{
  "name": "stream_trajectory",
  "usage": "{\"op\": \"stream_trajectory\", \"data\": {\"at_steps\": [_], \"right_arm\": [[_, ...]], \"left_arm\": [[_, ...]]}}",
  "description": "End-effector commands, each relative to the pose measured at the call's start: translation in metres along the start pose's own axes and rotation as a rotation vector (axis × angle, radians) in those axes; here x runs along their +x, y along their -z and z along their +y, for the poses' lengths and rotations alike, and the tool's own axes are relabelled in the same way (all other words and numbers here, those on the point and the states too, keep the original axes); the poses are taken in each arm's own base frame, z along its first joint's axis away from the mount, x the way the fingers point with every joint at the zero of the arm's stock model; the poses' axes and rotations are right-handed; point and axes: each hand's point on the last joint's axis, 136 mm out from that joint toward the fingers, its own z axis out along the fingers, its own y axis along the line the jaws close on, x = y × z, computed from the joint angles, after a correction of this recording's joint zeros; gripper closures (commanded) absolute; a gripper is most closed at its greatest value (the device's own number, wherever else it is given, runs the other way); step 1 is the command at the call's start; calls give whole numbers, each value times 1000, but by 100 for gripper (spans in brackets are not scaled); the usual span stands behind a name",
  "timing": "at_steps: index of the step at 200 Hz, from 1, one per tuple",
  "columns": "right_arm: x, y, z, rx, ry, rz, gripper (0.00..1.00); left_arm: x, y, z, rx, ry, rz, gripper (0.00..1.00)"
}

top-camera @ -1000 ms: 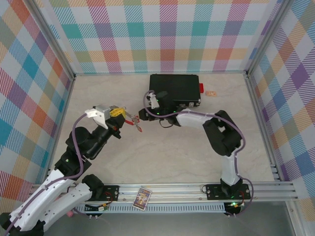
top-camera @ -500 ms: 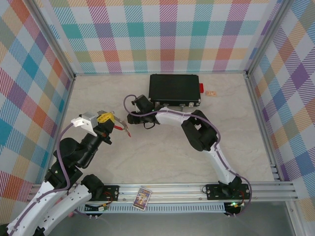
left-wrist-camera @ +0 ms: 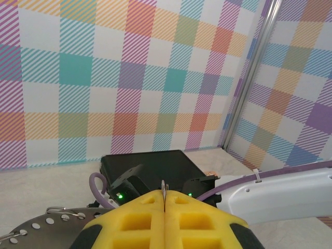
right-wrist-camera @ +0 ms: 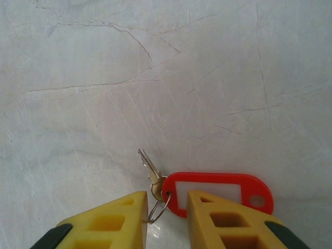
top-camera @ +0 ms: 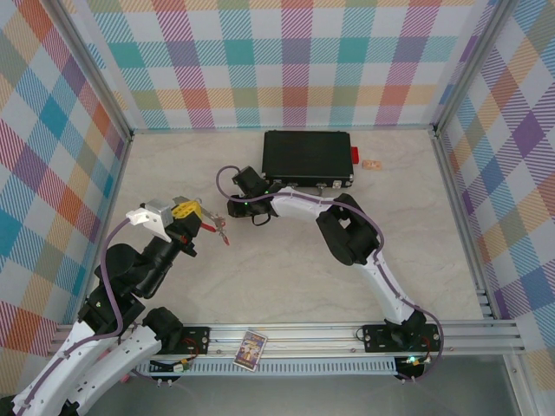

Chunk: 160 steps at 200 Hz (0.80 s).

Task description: Put the keys on the keyring

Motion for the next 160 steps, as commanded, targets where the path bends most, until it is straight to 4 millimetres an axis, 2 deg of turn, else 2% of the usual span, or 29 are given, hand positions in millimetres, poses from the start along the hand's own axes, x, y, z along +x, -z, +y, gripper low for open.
{"op": "stream_trajectory", "data": {"at_steps": [1,44,74,115,160], "right_arm": [[7,-6,-4,37,1,27,72],[17,0,-15,86,0,51,70],[30,12,-27,102,-9,71,70],[56,48,-53,114,-51,81,70],[97,94,-97,130,-153,102,69]], "left_arm": [[-4,3,0,5,6,-20,100],[-2,2,-1,9,6,-13,100],[-1,2,-2,16,8,-9,100],[4,-3,-8,45,7,12,100],[15,-20,-21,108,35,53,100]]}}
